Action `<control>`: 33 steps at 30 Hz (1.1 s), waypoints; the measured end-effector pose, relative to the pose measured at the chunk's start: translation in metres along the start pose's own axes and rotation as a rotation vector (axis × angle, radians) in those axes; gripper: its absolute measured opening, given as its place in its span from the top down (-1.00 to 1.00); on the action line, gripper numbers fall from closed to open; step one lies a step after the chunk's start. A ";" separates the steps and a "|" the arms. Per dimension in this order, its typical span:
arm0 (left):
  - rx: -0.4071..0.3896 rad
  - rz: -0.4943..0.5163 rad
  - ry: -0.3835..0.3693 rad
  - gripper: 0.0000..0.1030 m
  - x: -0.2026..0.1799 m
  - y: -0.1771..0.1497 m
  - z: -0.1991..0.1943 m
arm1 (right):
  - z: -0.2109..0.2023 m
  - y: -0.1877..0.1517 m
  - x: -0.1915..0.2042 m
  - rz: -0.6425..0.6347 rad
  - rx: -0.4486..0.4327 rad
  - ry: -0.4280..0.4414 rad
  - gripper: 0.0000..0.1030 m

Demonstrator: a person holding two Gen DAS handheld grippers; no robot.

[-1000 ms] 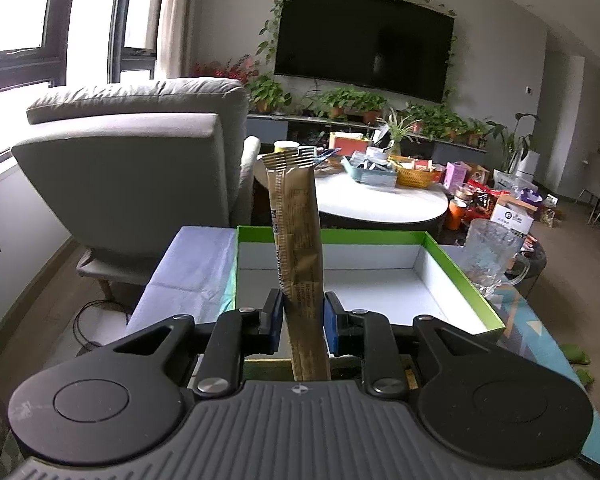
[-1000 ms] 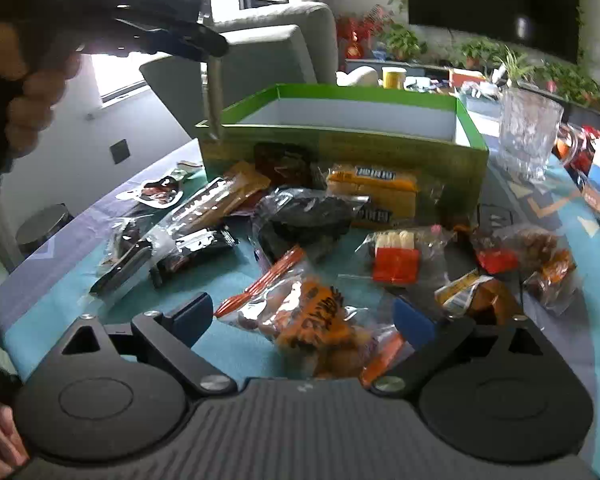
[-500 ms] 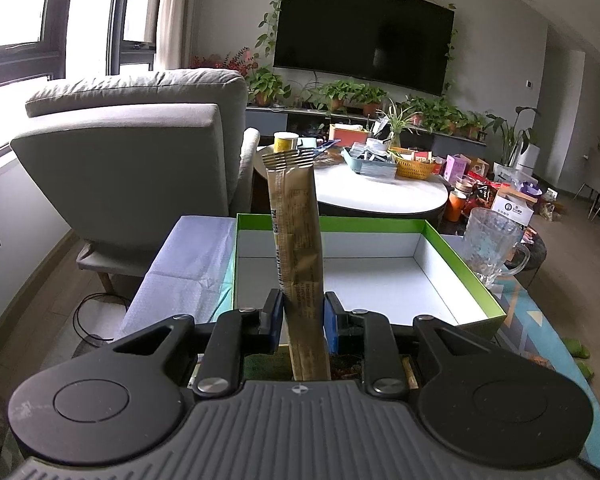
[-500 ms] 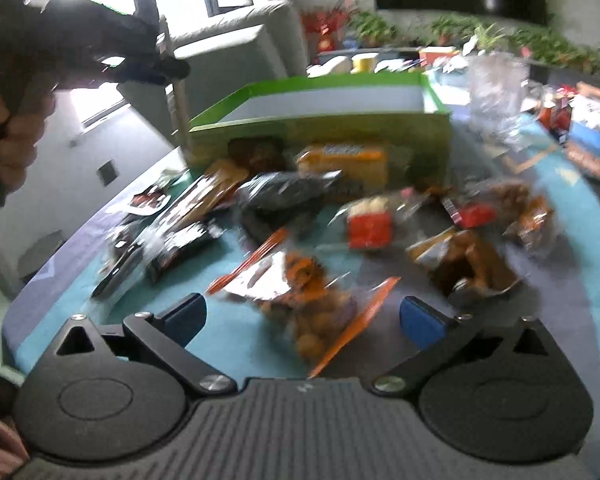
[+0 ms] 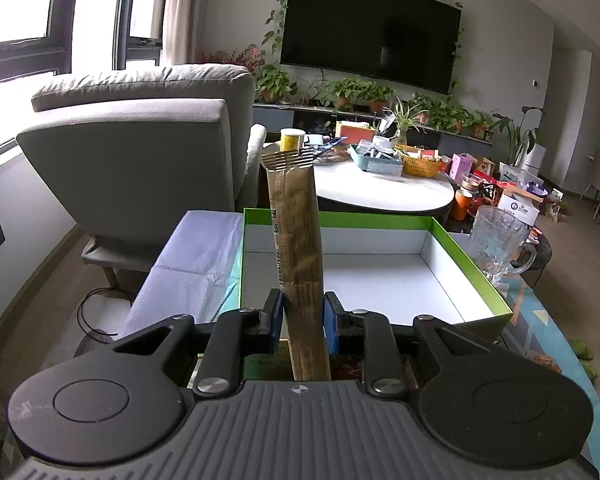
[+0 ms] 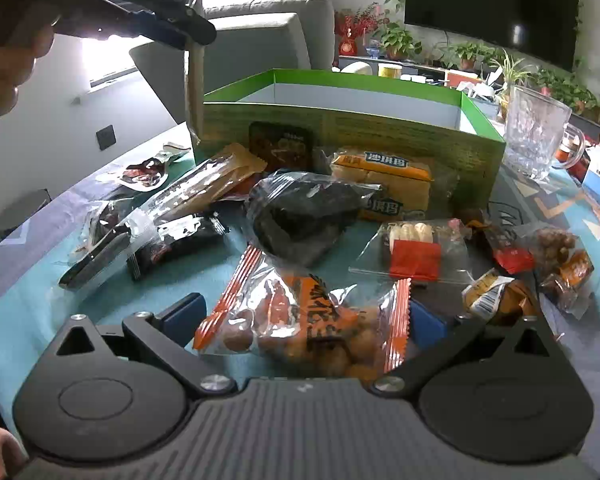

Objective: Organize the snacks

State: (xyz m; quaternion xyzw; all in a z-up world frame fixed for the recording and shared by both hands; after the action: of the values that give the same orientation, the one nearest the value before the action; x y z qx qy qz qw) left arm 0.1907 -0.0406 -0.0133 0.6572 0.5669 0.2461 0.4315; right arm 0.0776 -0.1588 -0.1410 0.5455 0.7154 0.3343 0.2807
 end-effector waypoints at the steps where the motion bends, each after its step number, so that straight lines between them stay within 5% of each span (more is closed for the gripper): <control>1: 0.001 0.001 -0.002 0.62 -0.001 -0.001 0.000 | -0.001 0.000 -0.001 0.008 -0.002 -0.001 -0.64; 15: -0.012 -0.003 -0.004 0.62 0.000 0.002 -0.003 | -0.031 0.015 -0.010 0.087 -0.080 0.011 -0.63; 33: -0.091 0.043 -0.012 0.62 -0.018 0.040 0.004 | -0.051 0.112 -0.041 0.053 -0.358 -0.031 -0.63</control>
State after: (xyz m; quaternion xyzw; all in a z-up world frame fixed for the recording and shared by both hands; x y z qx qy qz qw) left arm 0.2107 -0.0588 0.0219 0.6504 0.5383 0.2768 0.4589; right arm 0.1148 -0.1867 -0.0204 0.5107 0.6255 0.4549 0.3754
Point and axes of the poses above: each gripper's, at about its wrist camera, not at the fingertips, and z roughly the way its jaws point, x to its left, y to its top, the point moved 10 cm from there along z, roughly the way its jaws point, and after that the axes turned 4 degrees about -z, right-handed, at the moved point
